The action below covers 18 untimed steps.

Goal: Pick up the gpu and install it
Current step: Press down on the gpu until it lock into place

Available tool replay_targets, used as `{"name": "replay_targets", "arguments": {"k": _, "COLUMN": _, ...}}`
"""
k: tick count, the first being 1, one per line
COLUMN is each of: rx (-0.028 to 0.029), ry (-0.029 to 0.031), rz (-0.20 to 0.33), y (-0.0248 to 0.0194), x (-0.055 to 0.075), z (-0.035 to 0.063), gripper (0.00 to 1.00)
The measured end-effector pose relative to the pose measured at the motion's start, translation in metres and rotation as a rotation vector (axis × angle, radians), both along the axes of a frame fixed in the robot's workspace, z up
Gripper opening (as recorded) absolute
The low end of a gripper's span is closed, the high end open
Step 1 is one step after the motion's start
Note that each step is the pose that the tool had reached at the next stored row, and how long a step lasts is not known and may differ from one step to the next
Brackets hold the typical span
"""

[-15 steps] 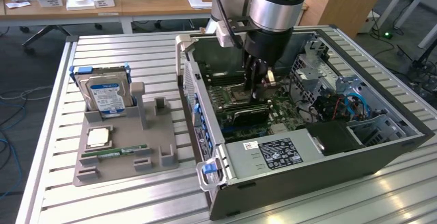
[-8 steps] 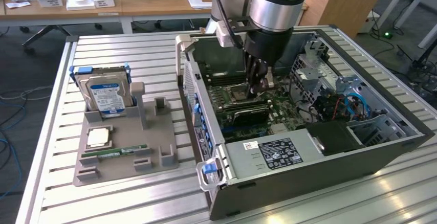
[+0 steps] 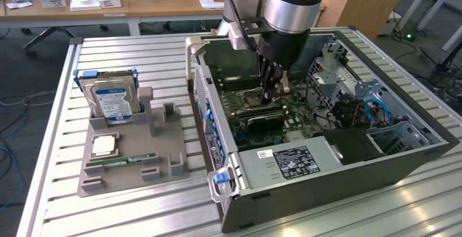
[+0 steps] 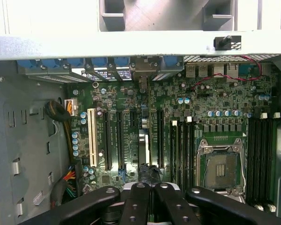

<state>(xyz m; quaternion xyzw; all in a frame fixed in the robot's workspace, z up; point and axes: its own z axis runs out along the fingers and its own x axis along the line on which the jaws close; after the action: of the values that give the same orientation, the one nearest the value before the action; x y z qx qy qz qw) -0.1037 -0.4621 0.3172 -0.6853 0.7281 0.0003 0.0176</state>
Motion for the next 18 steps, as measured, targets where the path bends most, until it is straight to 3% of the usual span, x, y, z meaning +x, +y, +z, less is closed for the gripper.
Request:
{"name": "replay_targets", "arguments": {"k": 5, "rx": 0.0001, "ry": 0.0, "rz": 0.0, "y": 0.0, "x": 0.0, "z": -0.0005, "gripper": 0.11}}
{"name": "replay_targets", "arguments": {"k": 14, "rx": 0.0001, "ry": 0.0, "rz": 0.0, "y": 0.0, "x": 0.0, "z": -0.0157, "gripper": 0.11}}
{"name": "replay_targets", "arguments": {"k": 18, "rx": 0.0001, "ry": -0.0001, "rz": 0.0, "y": 0.0003, "x": 0.0, "z": -0.0165, "gripper": 0.11}}
